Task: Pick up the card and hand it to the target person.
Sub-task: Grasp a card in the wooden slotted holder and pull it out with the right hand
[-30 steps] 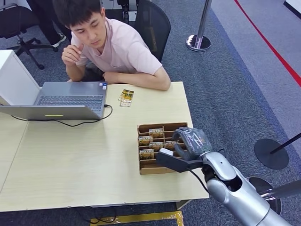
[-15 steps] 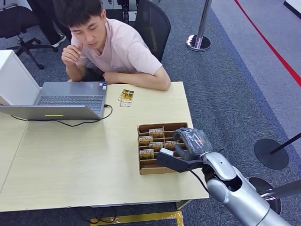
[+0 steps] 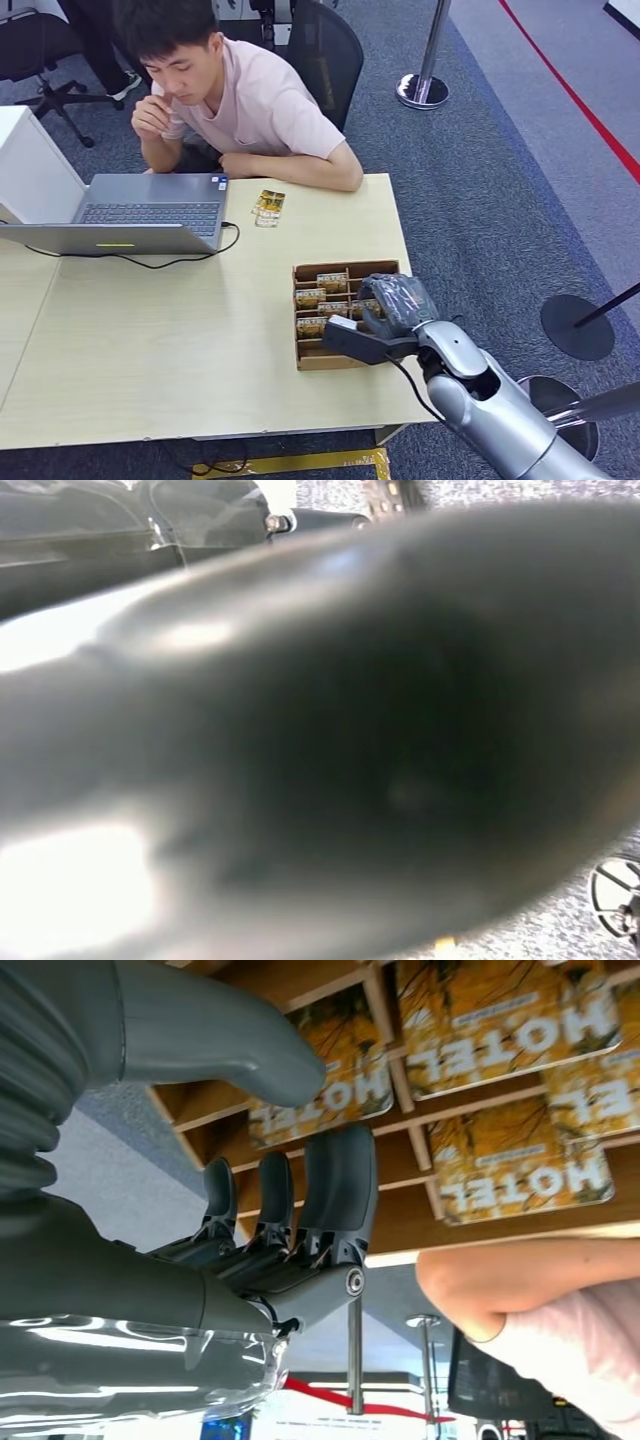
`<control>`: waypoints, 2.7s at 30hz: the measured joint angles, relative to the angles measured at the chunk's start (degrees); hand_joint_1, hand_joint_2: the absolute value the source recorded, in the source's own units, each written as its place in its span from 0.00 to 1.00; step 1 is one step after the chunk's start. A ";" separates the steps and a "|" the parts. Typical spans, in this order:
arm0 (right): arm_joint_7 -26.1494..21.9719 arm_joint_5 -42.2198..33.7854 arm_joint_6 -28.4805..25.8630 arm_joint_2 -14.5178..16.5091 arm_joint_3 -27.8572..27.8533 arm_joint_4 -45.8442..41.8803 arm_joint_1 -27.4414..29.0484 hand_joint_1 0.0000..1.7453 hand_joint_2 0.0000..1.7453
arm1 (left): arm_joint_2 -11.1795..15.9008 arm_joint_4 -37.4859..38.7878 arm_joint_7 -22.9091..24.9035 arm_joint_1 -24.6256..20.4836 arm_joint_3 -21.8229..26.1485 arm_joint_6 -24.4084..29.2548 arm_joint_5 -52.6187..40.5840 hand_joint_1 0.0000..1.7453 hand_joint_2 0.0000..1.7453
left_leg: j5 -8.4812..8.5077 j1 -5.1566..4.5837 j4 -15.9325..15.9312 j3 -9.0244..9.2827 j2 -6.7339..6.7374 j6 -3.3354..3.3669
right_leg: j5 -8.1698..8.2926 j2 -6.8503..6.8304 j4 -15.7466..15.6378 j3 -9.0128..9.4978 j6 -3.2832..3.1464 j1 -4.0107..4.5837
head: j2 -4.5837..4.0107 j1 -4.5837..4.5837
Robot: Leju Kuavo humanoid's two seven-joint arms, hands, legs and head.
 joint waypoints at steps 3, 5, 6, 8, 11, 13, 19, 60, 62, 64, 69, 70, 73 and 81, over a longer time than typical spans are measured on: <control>-0.02 0.05 0.13 0.83 0.43 0.99 -0.69 0.57 1.00 | -0.01 0.10 0.00 -0.01 0.00 0.00 0.00 0.00 0.00 | 0.00 0.00 0.00 0.00 0.00 0.00 | 0.00 0.01 0.00 0.00 0.00 0.00 | -0.01 0.01; -0.02 0.14 0.24 1.23 0.68 1.40 -0.97 0.57 1.00 | -0.03 0.13 0.00 -0.01 0.00 0.00 0.01 0.00 0.00 | 0.00 0.00 0.00 0.00 0.00 0.00 | 0.00 0.00 0.00 0.00 0.00 0.00 | -0.01 0.01; -0.02 0.19 0.28 1.41 0.83 1.59 -1.10 0.57 1.00 | -0.06 0.13 0.00 -0.01 0.00 0.00 0.01 0.00 0.00 | 0.00 0.00 0.00 0.00 0.00 0.00 | 0.00 0.00 0.00 0.00 0.00 0.00 | -0.01 0.00; 0.01 0.27 0.34 1.77 1.10 2.03 -1.38 0.57 1.00 | -0.16 0.13 0.01 -0.01 0.00 0.00 0.00 0.00 0.00 | 0.00 0.00 0.00 0.00 0.00 0.00 | 0.00 0.00 0.00 0.00 0.00 0.00 | -0.01 0.00; 0.14 0.33 0.34 2.08 1.45 2.69 -1.84 0.58 1.00 | -0.30 0.13 0.10 -0.01 0.00 0.00 0.00 0.00 0.00 | 0.00 0.00 0.00 0.00 0.00 0.00 | 0.00 0.00 0.00 0.00 0.00 0.00 | -0.01 0.01; 0.25 0.35 0.33 2.25 1.70 3.06 -2.14 0.58 1.00 | -0.33 0.13 0.14 -0.01 0.00 0.00 0.00 0.00 0.00 | 0.00 0.00 0.00 0.01 0.00 0.00 | 0.00 0.01 0.00 0.00 0.00 0.00 | -0.01 0.00; 0.94 0.68 0.08 2.55 1.89 3.73 -2.50 0.58 1.00 | -0.34 0.13 -0.10 -0.01 0.00 0.00 0.00 0.00 0.00 | 0.00 0.00 0.00 0.03 0.01 0.00 | 0.00 0.01 0.00 0.00 0.00 0.00 | 0.01 -0.01; 1.84 2.22 -1.37 0.24 0.02 0.99 0.67 0.59 1.00 | -0.34 0.13 -0.26 0.02 0.00 0.20 0.01 0.00 0.00 | 0.00 -0.01 0.01 0.04 0.01 0.00 | 0.00 0.01 -0.01 0.00 0.00 0.00 | 0.00 -0.01; 1.84 2.23 -1.37 -0.08 -0.04 0.45 0.98 0.58 1.00 | -0.33 0.13 -0.33 0.02 0.00 0.19 0.01 0.00 0.00 | 0.00 -0.01 0.01 0.04 0.01 0.00 | 0.00 0.01 -0.01 0.00 0.00 0.00 | 0.00 -0.01; 1.84 2.27 -1.37 -0.36 -0.10 -0.08 1.38 0.58 1.00 | -0.32 0.13 -0.36 0.02 0.00 0.18 0.01 0.00 0.00 | 0.00 -0.01 0.01 0.04 0.01 0.00 | 0.00 0.01 -0.01 0.00 0.00 0.00 | -0.01 0.00; 1.79 2.38 -1.33 -0.54 -0.14 -0.90 2.56 0.60 1.00 | -0.32 0.13 -0.44 0.02 0.00 0.17 0.00 0.00 0.00 | 0.00 -0.01 0.01 0.04 0.01 0.00 | 0.00 0.02 -0.01 0.00 0.00 0.00 | -0.01 0.01; 1.76 2.38 -1.29 -0.54 -0.14 -0.96 2.71 0.60 1.00 | -0.32 0.13 -0.44 0.02 0.00 0.17 0.00 0.00 0.00 | 0.00 -0.01 0.01 0.04 0.01 0.00 | 0.00 0.02 -0.01 0.00 0.00 0.00 | -0.01 0.00; 1.39 2.40 -0.94 -0.54 -0.05 -1.02 2.88 0.60 1.00 | -0.32 0.13 -0.41 0.02 0.00 0.17 0.00 0.00 0.00 | 0.00 0.00 0.01 0.04 0.01 0.00 | 0.00 0.02 -0.01 0.00 0.00 0.00 | -0.01 -0.01; 0.41 2.51 -0.08 -0.52 0.39 -1.98 2.85 0.61 1.00 | -0.32 0.13 -0.06 0.01 0.04 0.20 0.07 0.00 0.00 | 0.00 0.00 0.01 0.02 0.01 0.00 | 0.00 0.01 0.00 0.00 0.00 0.00 | -0.01 -0.01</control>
